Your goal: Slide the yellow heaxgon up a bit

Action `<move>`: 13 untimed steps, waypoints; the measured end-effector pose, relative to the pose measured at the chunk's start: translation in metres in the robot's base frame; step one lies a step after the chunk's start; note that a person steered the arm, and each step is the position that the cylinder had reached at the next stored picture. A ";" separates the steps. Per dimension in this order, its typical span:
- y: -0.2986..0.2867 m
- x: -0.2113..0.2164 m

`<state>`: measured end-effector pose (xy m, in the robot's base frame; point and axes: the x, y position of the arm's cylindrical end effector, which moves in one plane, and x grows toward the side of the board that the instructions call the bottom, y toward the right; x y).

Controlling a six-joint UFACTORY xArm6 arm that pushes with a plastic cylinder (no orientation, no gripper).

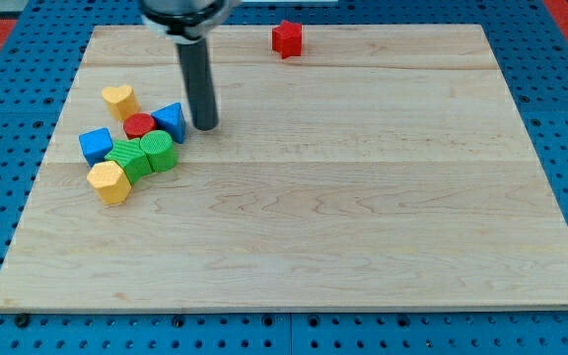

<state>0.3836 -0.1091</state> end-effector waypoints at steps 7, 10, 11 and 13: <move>-0.097 -0.041; 0.000 0.047; -0.015 0.148; -0.125 0.125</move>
<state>0.5087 -0.2346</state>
